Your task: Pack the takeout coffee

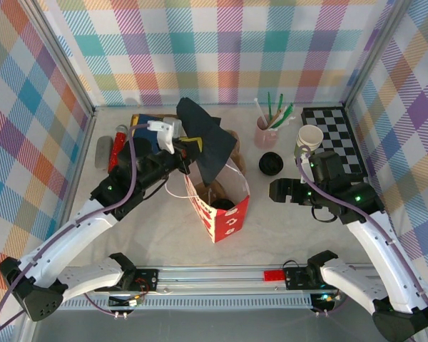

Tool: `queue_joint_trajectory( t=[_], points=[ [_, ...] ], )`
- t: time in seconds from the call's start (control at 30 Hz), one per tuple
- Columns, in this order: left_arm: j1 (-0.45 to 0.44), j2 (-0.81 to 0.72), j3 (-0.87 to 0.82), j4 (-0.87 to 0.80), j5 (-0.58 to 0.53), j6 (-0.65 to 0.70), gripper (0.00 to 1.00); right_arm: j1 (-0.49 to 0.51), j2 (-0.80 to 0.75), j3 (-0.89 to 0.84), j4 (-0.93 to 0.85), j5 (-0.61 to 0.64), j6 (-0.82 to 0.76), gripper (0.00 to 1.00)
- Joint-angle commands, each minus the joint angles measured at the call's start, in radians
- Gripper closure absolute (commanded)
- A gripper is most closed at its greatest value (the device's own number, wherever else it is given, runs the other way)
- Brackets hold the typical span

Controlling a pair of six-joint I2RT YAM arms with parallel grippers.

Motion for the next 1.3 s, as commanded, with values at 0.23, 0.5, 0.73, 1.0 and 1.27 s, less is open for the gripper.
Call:
queue_joint_trajectory(
  t=[0.23, 0.5, 0.73, 1.0, 1.27],
  points=[
    [-0.01, -0.079, -0.076, 0.079, -0.157, 0.067, 1.0, 0.012, -0.001, -0.008, -0.003, -0.026, 0.023, 0.05],
    [-0.011, -0.094, -0.089, 0.087, -0.223, 0.091, 1.0, 0.015, 0.003, -0.011, 0.006, -0.028, 0.029, 0.05],
    [-0.082, -0.057, -0.077, 0.074, -0.303, 0.118, 1.0, 0.022, 0.015, -0.008, 0.016, -0.032, 0.035, 0.06],
    [-0.174, -0.011, -0.075, 0.096, -0.37, 0.157, 1.0, 0.029, 0.013, -0.011, 0.018, -0.03, 0.04, 0.06],
    [-0.183, -0.033, -0.163, 0.161, -0.375, 0.186, 1.0, 0.032, 0.0, -0.026, 0.017, -0.027, 0.039, 0.06]
  ],
)
